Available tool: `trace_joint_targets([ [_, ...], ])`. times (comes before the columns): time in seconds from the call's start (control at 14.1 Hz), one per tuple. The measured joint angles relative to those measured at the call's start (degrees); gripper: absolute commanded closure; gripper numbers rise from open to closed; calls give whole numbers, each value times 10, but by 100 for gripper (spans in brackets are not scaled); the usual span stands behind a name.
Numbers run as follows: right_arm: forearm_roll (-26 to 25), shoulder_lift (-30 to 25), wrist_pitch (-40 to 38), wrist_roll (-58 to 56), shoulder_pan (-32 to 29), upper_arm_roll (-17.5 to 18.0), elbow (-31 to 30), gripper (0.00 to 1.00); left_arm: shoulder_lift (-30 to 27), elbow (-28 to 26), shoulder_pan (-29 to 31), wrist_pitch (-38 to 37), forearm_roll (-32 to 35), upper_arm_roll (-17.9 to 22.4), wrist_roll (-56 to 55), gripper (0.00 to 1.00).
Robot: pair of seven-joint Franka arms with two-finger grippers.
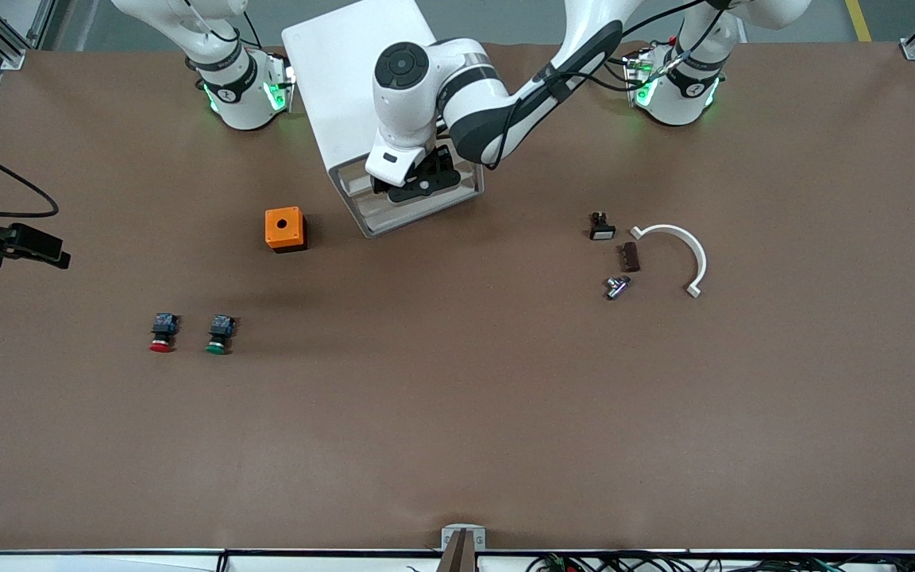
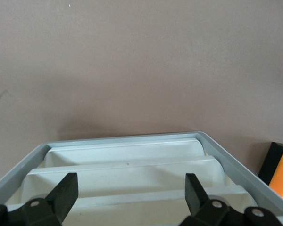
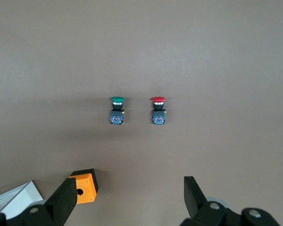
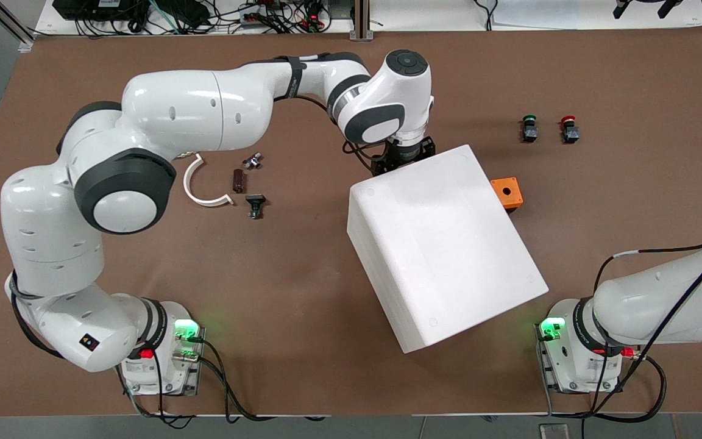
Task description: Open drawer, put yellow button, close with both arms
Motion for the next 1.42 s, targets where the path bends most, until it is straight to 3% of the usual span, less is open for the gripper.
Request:
trace_joint_targets([
  [0.78,0,-2,0,0,0,0,14,0,6,-1,6,13,-38,1,33,0],
  [1.42,0,-2,0,0,0,2,14,0,-17,45,214,-40,-38,2,301,0],
])
